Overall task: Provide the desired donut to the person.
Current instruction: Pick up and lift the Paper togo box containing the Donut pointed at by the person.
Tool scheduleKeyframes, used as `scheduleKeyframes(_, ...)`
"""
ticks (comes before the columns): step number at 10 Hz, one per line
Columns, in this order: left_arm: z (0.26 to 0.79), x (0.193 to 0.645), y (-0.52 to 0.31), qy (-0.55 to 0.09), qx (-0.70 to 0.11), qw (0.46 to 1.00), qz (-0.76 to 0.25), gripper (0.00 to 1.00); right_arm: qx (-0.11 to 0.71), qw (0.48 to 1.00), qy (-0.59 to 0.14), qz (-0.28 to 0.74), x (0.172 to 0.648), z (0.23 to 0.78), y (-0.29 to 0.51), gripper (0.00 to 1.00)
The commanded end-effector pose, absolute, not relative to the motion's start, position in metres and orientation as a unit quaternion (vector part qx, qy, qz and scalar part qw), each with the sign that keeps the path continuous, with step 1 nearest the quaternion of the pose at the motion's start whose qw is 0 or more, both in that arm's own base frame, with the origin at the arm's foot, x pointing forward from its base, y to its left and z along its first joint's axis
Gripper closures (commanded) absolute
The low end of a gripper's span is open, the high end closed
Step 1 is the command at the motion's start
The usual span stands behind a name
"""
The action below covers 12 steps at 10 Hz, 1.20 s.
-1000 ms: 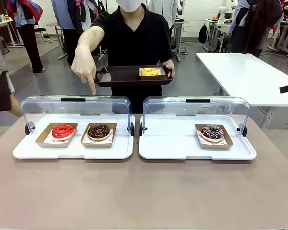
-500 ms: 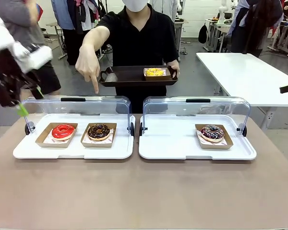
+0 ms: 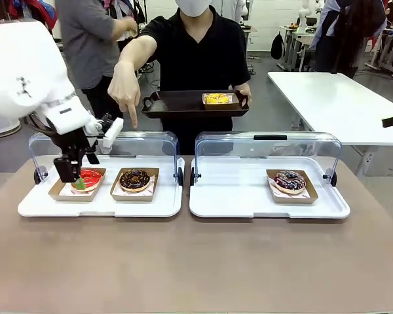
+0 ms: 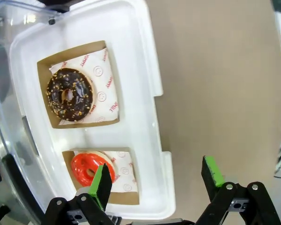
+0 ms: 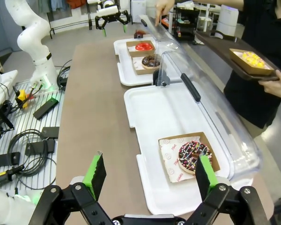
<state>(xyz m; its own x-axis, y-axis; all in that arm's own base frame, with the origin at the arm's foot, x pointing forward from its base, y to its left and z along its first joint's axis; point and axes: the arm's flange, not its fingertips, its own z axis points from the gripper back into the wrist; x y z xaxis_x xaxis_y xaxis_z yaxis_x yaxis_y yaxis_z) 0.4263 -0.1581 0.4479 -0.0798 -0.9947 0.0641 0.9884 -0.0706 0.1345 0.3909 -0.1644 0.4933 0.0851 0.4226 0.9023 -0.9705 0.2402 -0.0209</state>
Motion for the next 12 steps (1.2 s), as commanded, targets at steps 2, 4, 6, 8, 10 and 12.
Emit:
scheduleKeyframes(2,0.449,0.433,-0.147,-0.069,0.042,0.674,-0.734,0.00,0.323,0.660,-0.429,0.525,0.392,0.492,-0.164,0.00)
scheduleKeyframes(4,0.440,0.431,-0.161,-0.074,0.038,0.676,-0.732,0.00,0.323,0.660,-0.429,0.525,0.392,0.492,-0.164,0.00)
scheduleKeyframes(6,0.440,0.431,-0.161,-0.074,0.038,0.676,-0.732,0.00,0.323,0.660,-0.429,0.525,0.392,0.492,-0.164,0.00)
scheduleKeyframes(8,0.440,0.431,-0.161,-0.074,0.038,0.676,-0.732,0.00,0.323,0.660,-0.429,0.525,0.392,0.492,-0.164,0.00)
scheduleKeyframes(10,0.440,0.431,-0.161,-0.074,0.038,0.676,-0.732,0.00,0.323,0.660,-0.429,0.525,0.392,0.492,-0.164,0.00)
scheduleKeyframes(12,0.425,0.441,-0.163,-0.064,0.024,0.660,-0.748,0.00,0.323,0.660,-0.429,0.525,0.392,0.492,-0.164,0.00)
